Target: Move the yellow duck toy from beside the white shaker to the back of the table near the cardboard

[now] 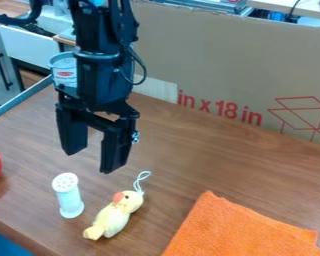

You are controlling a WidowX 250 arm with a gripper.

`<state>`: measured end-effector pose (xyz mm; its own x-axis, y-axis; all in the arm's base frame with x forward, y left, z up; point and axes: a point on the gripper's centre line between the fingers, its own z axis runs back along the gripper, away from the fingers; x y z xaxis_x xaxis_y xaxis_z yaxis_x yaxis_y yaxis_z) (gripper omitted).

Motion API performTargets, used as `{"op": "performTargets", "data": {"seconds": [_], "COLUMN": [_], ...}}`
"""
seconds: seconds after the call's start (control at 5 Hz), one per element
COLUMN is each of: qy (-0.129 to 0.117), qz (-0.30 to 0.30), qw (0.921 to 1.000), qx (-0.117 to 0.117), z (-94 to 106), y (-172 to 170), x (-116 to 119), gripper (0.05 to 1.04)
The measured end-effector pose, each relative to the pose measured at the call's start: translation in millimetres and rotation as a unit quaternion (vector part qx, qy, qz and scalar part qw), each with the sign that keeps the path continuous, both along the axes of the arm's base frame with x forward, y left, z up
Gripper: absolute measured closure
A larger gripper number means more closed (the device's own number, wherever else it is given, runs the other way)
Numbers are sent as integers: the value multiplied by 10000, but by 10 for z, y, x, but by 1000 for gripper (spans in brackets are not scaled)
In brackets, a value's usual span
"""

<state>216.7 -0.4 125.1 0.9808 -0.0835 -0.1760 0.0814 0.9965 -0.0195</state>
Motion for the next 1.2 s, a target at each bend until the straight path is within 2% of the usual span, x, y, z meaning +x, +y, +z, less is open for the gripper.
{"op": "performTargets", "data": {"seconds": [0.2,0.4,0.6,1.2], "qy": [69,-315,-444,115], "qz": [0,-332,-504,-477], "qw": [10000,9989,9975,9979], "qx": [1,19,206,434], "z": [-62,-231,-314,-704], "y": [-3,-132,-175,-210], "x": [-14,21,85,123], "gripper": [81,81,81,81]}}
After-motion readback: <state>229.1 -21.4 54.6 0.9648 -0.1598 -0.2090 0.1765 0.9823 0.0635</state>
